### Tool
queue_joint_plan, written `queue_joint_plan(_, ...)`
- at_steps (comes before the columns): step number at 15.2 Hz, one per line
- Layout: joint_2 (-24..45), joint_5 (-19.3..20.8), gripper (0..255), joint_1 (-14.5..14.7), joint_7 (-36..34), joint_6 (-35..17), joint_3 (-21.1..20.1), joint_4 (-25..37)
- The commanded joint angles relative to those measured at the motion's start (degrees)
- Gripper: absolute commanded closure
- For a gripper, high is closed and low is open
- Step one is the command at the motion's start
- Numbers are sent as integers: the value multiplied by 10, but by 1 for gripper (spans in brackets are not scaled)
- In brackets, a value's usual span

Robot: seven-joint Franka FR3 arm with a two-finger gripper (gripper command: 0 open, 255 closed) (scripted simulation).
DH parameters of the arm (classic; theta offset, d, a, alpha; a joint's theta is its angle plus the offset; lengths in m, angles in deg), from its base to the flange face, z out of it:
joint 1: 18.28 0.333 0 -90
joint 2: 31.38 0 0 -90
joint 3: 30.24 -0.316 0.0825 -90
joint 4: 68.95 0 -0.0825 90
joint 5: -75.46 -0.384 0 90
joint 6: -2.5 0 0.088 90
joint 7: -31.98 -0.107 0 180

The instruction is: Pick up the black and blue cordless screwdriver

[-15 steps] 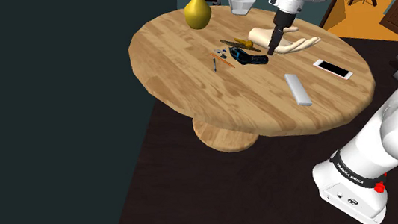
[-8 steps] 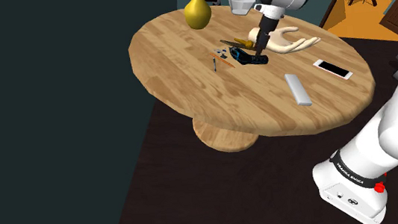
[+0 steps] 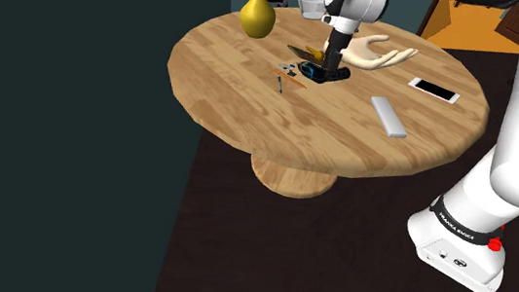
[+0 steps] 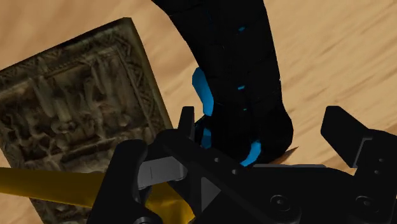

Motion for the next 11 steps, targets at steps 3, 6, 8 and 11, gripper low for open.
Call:
queue_joint_plan(3,18,-12,0,-4,12,-19,-7,-5)
queue_joint_plan(6,18,-12,255,-4,11,-19,-7,-5)
queue_joint_plan(8,18,-12,255,-5,12,-18,-7,-5)
queue_joint_plan(11,17,-12,255,-5,12,-18,-6,-5)
